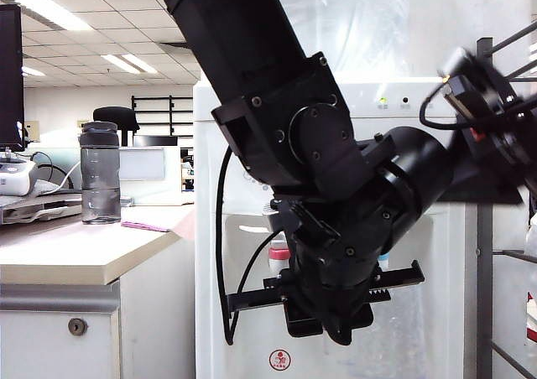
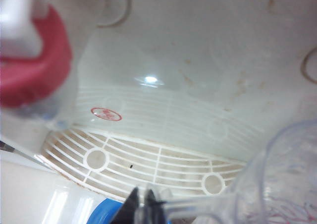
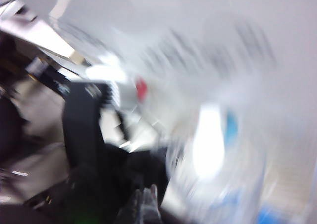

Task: Pick up the plastic mug from the left desk, go to the cold water outlet of the water dispenser, press the vertical switch to get some water, then put the mug back on the desk.

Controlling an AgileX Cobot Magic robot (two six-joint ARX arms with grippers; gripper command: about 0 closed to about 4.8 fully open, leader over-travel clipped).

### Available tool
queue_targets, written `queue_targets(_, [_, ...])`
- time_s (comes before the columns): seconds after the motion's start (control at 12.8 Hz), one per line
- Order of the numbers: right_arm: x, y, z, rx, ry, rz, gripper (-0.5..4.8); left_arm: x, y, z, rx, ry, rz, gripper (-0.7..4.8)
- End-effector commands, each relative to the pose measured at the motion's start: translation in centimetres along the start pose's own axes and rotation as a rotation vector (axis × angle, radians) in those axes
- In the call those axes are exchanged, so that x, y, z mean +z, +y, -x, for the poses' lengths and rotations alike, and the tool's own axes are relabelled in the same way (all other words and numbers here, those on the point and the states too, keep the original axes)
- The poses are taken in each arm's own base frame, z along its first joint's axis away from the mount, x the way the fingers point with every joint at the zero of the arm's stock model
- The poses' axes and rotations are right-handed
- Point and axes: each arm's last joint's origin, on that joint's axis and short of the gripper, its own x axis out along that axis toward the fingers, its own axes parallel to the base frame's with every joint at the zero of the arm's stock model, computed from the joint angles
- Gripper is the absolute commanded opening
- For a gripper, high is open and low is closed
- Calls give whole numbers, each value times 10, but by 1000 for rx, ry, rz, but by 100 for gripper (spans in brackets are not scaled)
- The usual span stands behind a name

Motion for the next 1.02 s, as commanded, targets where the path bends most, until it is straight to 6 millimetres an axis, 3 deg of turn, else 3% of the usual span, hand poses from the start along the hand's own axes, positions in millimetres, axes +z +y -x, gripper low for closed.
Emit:
queue_targets(0.08, [14, 4, 1, 30, -119, 314, -1, 4, -3, 2, -7, -19, 13, -5])
queue_targets(0.63, [27, 12, 8, 25, -237, 715, -1, 5, -1, 1, 2, -15, 10, -6])
queue_targets(1.02, [23, 4, 18, -40, -167, 928, -1, 4, -2, 2, -5, -18, 13, -6])
